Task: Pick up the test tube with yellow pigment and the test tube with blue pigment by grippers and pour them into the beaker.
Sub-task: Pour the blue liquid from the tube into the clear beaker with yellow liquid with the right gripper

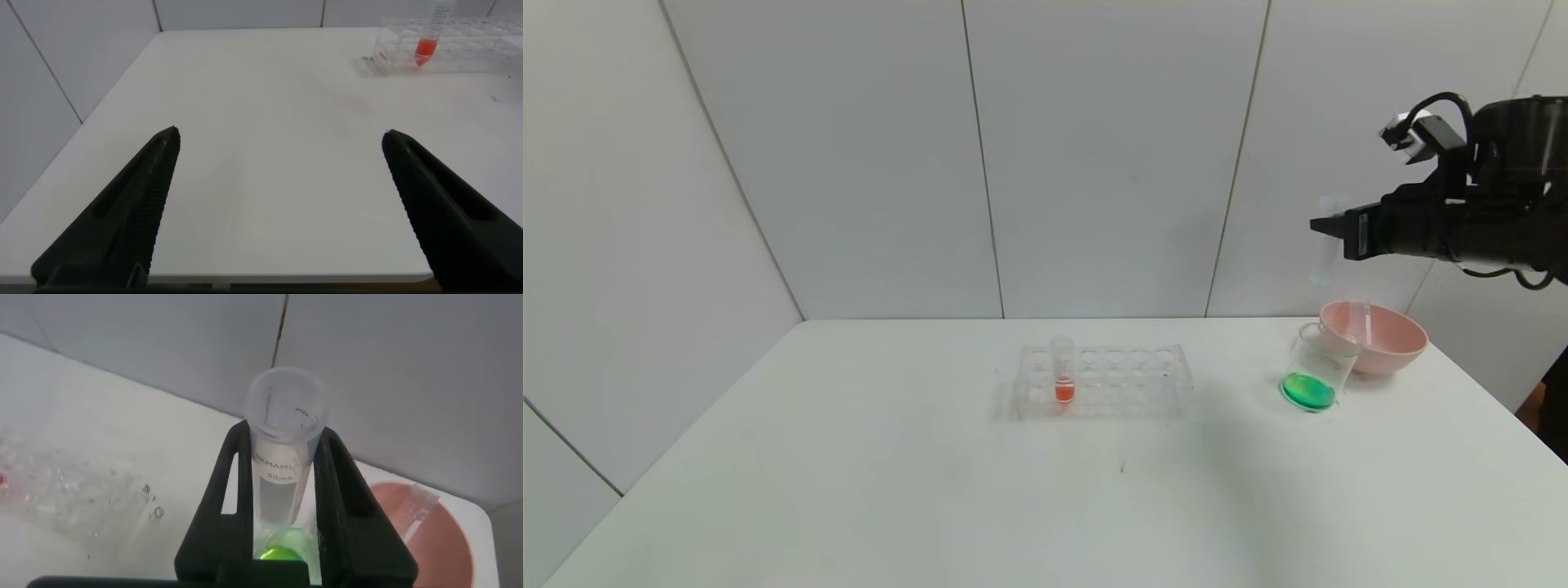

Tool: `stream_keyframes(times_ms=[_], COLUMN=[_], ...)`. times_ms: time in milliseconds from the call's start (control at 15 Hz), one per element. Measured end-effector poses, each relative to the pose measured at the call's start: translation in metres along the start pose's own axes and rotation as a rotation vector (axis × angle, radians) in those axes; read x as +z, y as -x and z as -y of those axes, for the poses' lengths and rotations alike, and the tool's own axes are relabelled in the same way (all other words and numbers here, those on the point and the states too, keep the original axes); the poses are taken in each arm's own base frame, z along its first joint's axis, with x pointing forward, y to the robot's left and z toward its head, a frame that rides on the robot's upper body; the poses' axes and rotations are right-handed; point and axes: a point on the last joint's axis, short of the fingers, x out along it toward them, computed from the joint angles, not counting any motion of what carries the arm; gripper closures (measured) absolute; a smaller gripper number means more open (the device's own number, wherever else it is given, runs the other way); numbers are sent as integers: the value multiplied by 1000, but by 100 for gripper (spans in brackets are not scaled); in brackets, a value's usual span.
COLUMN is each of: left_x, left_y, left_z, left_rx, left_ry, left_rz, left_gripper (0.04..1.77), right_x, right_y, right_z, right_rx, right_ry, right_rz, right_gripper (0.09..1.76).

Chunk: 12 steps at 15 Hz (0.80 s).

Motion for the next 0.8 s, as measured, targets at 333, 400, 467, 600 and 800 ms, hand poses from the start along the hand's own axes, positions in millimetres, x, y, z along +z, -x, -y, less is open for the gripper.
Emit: stream_keyframes(times_ms=[333, 400, 467, 600, 800], left_x=[0, 0, 0, 0, 0], left_y=[0, 0, 0, 0, 0], left_z=[0, 0, 0, 0, 0], left_rx=[0, 0, 0, 0, 0], left_ry=[0, 0, 0, 0, 0], left_rz=[0, 0, 0, 0, 0], left_gripper=[5, 5, 5, 5, 5], right_x=[-40, -46, -52, -64, -77], right_y=[60, 76, 93, 120, 148], right_z=[-14, -18, -20, -20, -16], right_rx=[-11, -18, -28, -60, -63], right_ry=[-101, -116, -132, -154, -171], right_rz=[63, 62, 60, 57, 54], right_gripper=[135, 135, 135, 135, 135])
